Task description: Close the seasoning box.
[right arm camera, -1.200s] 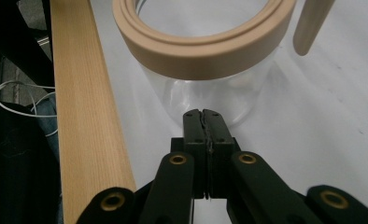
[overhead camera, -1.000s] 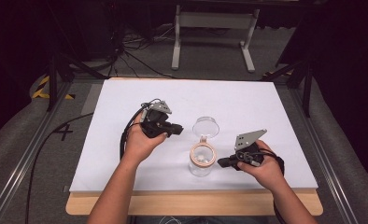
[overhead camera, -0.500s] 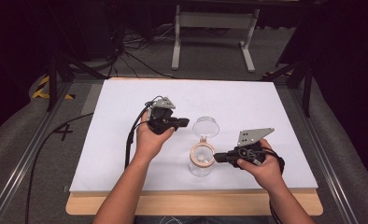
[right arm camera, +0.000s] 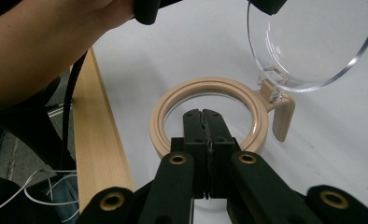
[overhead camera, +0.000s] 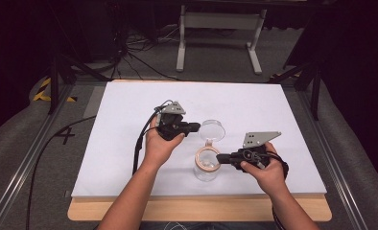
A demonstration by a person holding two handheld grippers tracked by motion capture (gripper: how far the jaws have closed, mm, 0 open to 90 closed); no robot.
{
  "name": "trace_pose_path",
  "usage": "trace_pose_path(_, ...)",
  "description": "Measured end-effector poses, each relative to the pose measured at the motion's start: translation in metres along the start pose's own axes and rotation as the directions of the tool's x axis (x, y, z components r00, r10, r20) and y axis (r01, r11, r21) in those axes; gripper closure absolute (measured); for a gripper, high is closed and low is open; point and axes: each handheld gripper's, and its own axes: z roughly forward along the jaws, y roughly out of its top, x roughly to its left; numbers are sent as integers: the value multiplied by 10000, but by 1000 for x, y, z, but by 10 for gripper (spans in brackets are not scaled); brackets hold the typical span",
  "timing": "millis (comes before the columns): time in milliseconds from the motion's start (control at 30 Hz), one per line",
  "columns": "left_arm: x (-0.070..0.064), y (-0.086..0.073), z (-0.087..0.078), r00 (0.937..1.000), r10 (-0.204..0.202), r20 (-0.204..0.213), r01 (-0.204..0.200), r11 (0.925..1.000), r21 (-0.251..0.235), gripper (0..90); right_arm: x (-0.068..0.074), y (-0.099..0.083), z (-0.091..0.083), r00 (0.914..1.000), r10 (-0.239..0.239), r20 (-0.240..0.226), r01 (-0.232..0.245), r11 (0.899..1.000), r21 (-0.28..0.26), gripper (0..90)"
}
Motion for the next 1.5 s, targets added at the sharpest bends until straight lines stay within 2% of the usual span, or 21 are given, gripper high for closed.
trace_pose_path(167,-2,1,-3,9999,60,87,-60,10000,29,879,-1,0,-1,10000,33,24,-33,10000,-79,899)
trace_pose_path(300,-6,1,-5,9984,324,469,-323,9995,-25,876,-1,0,-1,10000,47,26,-47,9999,-100,898)
trace_pose_path(400,-8,3,-7,9974,540,474,-548,9984,153,876,-2,0,-2,10000,35,39,-34,9999,-126,898)
trace_pose_path(867,-9,4,-14,9972,523,528,-534,9983,213,857,1,1,-6,10000,-15,-24,15,10000,-92,898)
trace_pose_path(967,-8,4,-17,9948,712,729,-737,9968,323,847,2,1,-6,9999,-24,-106,23,10000,-37,898)
trace_pose_path(1033,-7,4,-18,9945,658,816,-683,9973,276,847,2,1,-6,9999,-54,-117,54,10000,-7,899)
trace_pose_path(1167,-5,4,-23,9964,542,650,-579,9968,557,852,6,1,-6,9997,-128,-206,131,9999,112,900)
trace_pose_path(1300,-3,4,-26,9967,385,716,-423,9977,532,860,9,1,-5,9992,-122,-377,135,9993,344,900)
trace_pose_path(1500,-1,3,-28,9969,350,703,-402,9964,746,861,10,-1,-3,9988,-74,-478,104,9980,619,900)
